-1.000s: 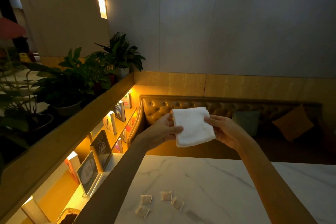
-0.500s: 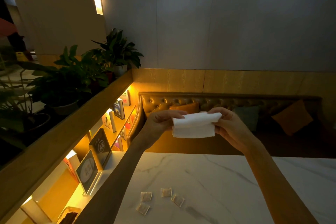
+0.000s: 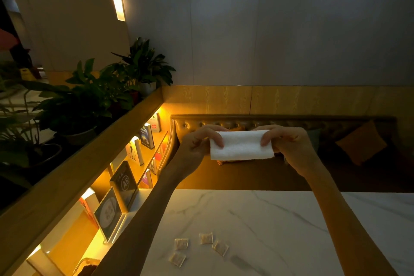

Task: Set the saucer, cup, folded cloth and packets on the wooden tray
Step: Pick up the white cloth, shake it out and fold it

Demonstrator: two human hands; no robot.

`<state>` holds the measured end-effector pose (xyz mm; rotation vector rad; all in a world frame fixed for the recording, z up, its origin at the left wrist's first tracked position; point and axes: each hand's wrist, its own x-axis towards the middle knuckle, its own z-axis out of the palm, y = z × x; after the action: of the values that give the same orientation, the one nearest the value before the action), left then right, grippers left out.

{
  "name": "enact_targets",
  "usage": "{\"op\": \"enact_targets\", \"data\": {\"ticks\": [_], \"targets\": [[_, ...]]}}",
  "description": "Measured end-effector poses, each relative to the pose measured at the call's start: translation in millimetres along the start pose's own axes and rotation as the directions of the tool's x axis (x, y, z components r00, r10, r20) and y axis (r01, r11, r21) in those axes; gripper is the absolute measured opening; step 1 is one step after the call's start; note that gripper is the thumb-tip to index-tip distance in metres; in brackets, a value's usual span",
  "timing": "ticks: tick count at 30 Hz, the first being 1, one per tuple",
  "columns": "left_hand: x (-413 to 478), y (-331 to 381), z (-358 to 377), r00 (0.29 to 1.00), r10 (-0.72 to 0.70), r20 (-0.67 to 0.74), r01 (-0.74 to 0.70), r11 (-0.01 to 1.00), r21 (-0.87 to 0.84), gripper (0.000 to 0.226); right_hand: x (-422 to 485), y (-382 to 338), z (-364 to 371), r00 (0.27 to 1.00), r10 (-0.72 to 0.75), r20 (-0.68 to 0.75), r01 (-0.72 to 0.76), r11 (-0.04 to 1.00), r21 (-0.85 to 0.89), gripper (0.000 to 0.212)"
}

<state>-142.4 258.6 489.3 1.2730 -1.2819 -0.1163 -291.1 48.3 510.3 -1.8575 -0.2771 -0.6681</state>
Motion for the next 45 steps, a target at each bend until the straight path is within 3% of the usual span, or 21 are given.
{"op": "enact_targets", "data": {"ticks": [2, 5, 8, 10, 12, 15, 17, 19, 21, 24, 26, 28, 30, 32, 35, 38, 42, 45], "targets": [[0, -6, 3, 0.997, -0.076, -0.014, 0.075, 0.996, -0.04, 0.049, -1, 6, -4, 0.994, 0.113, -0.006, -0.112, 0.991, 0.068, 0.047], [-5, -16, 9, 0.98, -0.193, -0.038, 0.186, 0.973, -0.139, 0.045, -9, 21, -4, 0.954, 0.298, 0.022, -0.29, 0.907, 0.305, 0.027], [-18, -26, 14, 0.952, -0.307, 0.014, 0.299, 0.916, -0.269, 0.034, -21, 35, 1, 0.93, 0.363, 0.06, -0.347, 0.812, 0.469, 0.021], [-27, -29, 18, 0.92, -0.391, 0.038, 0.374, 0.843, -0.387, 0.024, -29, 42, 7, 0.908, 0.417, 0.039, -0.386, 0.797, 0.464, 0.024], [-33, -28, 26, 0.865, -0.502, 0.009, 0.456, 0.777, -0.433, 0.019, -36, 48, 14, 0.885, 0.465, -0.038, -0.432, 0.847, 0.312, 0.019], [-42, -23, 33, 0.794, -0.601, -0.089, 0.568, 0.787, -0.241, 0.011, -45, 53, 23, 0.875, 0.481, -0.05, -0.466, 0.867, 0.175, 0.027], [-49, -23, 32, 0.776, -0.627, -0.076, 0.612, 0.776, -0.15, 0.034, -50, 52, 28, 0.864, 0.503, -0.024, -0.482, 0.84, 0.25, 0.035], [-57, -23, 29, 0.718, -0.689, -0.097, 0.669, 0.722, -0.177, 0.059, -55, 52, 35, 0.834, 0.549, -0.06, -0.507, 0.804, 0.312, 0.04], [-64, -23, 28, 0.658, -0.74, -0.135, 0.702, 0.669, -0.243, 0.065, -61, 52, 49, 0.796, 0.593, -0.125, -0.52, 0.774, 0.361, 0.038], [-75, -24, 29, 0.629, -0.768, -0.116, 0.677, 0.615, -0.405, 0.058, -72, 57, 73, 0.751, 0.621, -0.226, -0.489, 0.753, 0.44, 0.034], [-86, -27, 29, 0.617, -0.779, -0.113, 0.656, 0.588, -0.474, 0.054, -80, 62, 87, 0.688, 0.687, -0.236, -0.489, 0.678, 0.548, 0.038], [-99, -31, 30, 0.585, -0.797, -0.147, 0.667, 0.577, -0.471, 0.053, -90, 65, 101, 0.598, 0.77, -0.221, -0.51, 0.579, 0.637, 0.044], [-113, -37, 34, 0.56, -0.811, -0.169, 0.695, 0.571, -0.437, 0.05, -102, 69, 114, 0.529, 0.804, -0.271, -0.528, 0.563, 0.636, 0.041], [-129, -43, 39, 0.545, -0.819, -0.181, 0.71, 0.565, -0.42, 0.041, -115, 71, 126, 0.517, 0.797, -0.311, -0.527, 0.583, 0.618, 0.033], [-152, -54, 49, 0.547, -0.811, -0.208, 0.725, 0.583, -0.367, 0.038, -137, 72, 138, 0.524, 0.818, -0.237, -0.532, 0.531, 0.66, 0.025], [-175, -65, 56, 0.568, -0.796, -0.211, 0.751, 0.605, -0.265, 0.04, -163, 71, 144, 0.531, 0.824, -0.197, -0.595, 0.528, 0.606, 0.031], [-211, -75, 62, 0.548, -0.834, -0.065, 0.777, 0.536, -0.33, 0.032, -203, 76, 152, 0.463, 0.827, -0.318, -0.64, 0.56, 0.526, 0.044], [-238, -79, 75, 0.506, -0.862, 0.039, 0.79, 0.445, -0.421, 0.027, -233, 83, 154, 0.4, 0.853, -0.336, -0.649, 0.522, 0.553, 0.036]]}}
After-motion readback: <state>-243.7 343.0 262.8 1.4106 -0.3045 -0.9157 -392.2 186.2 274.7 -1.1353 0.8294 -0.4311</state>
